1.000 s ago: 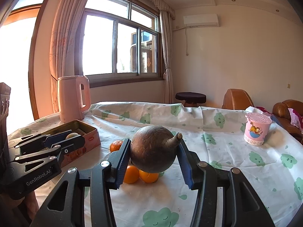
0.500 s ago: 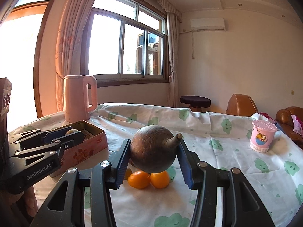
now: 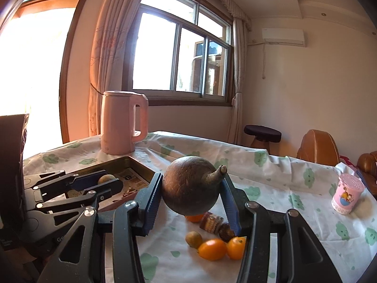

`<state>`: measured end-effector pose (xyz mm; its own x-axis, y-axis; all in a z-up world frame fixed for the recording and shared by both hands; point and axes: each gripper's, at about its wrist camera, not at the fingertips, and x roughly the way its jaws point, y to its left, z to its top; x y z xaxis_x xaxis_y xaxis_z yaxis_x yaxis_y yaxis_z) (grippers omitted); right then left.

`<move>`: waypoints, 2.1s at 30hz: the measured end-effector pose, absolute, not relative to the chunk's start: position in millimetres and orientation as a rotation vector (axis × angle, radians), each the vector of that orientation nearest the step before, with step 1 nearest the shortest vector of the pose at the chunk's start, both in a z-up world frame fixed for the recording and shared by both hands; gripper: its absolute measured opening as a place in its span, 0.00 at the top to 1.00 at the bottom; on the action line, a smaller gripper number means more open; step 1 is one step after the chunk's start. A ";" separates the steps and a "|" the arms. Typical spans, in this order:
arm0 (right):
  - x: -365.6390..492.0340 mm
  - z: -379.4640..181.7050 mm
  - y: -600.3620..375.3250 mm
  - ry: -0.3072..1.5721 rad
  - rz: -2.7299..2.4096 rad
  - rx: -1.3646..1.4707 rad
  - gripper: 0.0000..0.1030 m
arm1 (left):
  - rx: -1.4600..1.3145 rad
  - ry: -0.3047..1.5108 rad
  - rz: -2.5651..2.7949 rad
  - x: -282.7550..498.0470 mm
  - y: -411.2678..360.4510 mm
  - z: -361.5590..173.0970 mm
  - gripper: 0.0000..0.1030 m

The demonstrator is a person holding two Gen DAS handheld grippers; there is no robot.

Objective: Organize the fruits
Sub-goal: 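Lift the round fruit with the left tool while the right tool lifts the pear-shaped fruit, then move the round fruit over the tin with the left tool while the right tool brings the pear-shaped fruit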

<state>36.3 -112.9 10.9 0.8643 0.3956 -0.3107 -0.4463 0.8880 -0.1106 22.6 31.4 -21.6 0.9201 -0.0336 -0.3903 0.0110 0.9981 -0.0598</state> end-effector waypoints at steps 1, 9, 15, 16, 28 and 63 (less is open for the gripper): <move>36.7 10.9 -108.4 0.289 0.452 -0.185 0.51 | -0.060 0.404 -0.018 23.2 34.6 -21.7 0.73; 44.3 10.1 -84.3 0.312 0.495 -0.210 0.51 | -0.079 0.415 0.017 26.2 57.9 -21.6 0.73; 51.3 10.1 -66.0 0.332 0.527 -0.229 0.51 | -0.089 0.423 0.055 30.5 78.3 -20.9 0.74; 52.3 10.6 -62.6 0.333 0.531 -0.232 0.51 | -0.089 0.424 0.061 31.2 81.0 -20.8 0.73; 61.2 11.0 -25.0 0.356 0.581 -0.270 0.51 | -0.086 0.454 0.115 39.0 108.5 -25.6 0.74; 84.5 -26.2 20.3 0.488 0.630 -0.273 0.51 | -0.087 0.568 0.152 65.0 149.8 -42.0 0.73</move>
